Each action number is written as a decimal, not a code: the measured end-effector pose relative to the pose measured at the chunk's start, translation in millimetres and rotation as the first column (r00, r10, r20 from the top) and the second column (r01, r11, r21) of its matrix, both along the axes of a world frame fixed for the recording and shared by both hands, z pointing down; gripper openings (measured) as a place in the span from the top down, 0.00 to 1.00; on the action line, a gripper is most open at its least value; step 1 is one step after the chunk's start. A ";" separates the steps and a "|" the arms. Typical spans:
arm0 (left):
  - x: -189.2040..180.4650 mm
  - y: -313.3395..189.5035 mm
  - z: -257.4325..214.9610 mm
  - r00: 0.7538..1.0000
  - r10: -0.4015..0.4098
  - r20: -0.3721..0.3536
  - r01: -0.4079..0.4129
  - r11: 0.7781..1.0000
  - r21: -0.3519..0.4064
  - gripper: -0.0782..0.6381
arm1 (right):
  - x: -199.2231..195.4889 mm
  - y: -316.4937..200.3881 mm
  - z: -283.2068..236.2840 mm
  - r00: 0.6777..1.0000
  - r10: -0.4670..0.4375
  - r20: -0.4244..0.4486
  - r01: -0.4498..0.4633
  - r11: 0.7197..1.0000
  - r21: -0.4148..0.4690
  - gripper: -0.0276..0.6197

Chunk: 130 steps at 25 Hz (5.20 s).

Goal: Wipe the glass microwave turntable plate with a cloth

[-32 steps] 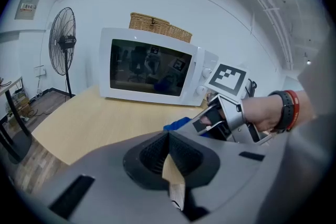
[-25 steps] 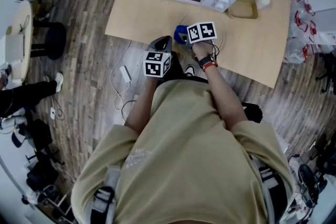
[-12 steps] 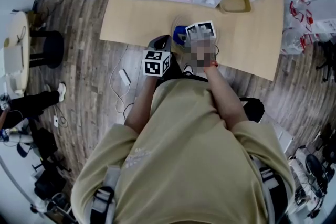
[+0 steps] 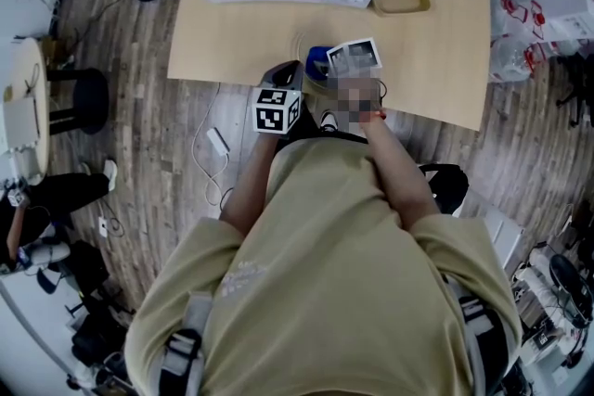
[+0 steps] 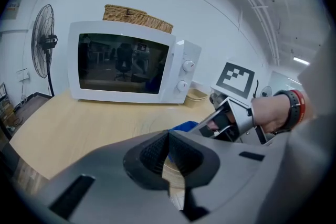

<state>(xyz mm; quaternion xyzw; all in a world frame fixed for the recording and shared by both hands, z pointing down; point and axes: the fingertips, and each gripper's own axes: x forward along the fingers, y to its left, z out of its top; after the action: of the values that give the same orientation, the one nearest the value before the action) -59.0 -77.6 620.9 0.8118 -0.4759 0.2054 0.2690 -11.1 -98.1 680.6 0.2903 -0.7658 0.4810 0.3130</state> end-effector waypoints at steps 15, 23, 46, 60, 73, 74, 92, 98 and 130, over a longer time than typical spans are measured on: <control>34.3 -0.6 9.0 0.998 0.064 -0.014 -0.064 0.998 -0.006 0.87 | 47.7 5.9 1.5 0.997 0.068 -0.021 -0.068 0.998 0.004 0.76; 60.6 -3.1 4.3 0.993 0.116 -0.023 -0.116 0.993 0.005 0.87 | 84.6 10.6 -2.2 0.991 0.123 -0.047 -0.123 0.992 0.002 0.76; 116.8 0.3 0.6 0.962 0.268 -0.047 -0.267 0.963 0.014 0.87 | 174.3 24.9 -4.7 0.941 0.299 -0.156 -0.299 0.954 0.022 0.76; 73.9 3.6 -6.5 0.985 0.170 -0.041 -0.169 0.985 0.020 0.87 | 124.6 19.6 -24.4 0.964 0.266 -0.020 -0.266 0.964 0.003 0.76; -7.5 16.5 -14.2 1.000 -0.001 0.008 0.000 1.000 0.027 0.87 | 1.0 28.2 -27.4 0.991 0.042 0.125 -0.037 0.998 -0.045 0.76; -12.5 16.6 -15.7 1.000 -0.012 0.009 0.012 1.000 0.029 0.87 | -5.8 29.0 -26.5 0.992 0.025 0.123 -0.019 0.999 -0.044 0.76; -35.5 27.9 -9.8 0.998 -0.070 0.004 0.070 0.997 0.014 0.87 | -32.5 29.8 0.2 0.996 -0.051 0.071 0.054 0.998 -0.039 0.76; -21.1 26.0 -7.5 0.999 -0.036 0.000 0.036 0.999 0.007 0.87 | -17.7 33.4 -0.3 0.997 -0.034 0.064 0.037 0.998 -0.042 0.76; 57.8 18.5 -6.1 0.993 0.109 -0.038 -0.108 0.994 0.020 0.87 | 62.8 43.4 -0.1 0.997 0.074 0.004 -0.074 0.997 -0.035 0.76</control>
<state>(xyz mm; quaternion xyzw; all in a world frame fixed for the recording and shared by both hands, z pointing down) -1.3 -59.1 614.8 0.8427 -0.4275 0.1994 0.2596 51.6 -54.7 680.5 0.3115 -0.7470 0.5062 0.2978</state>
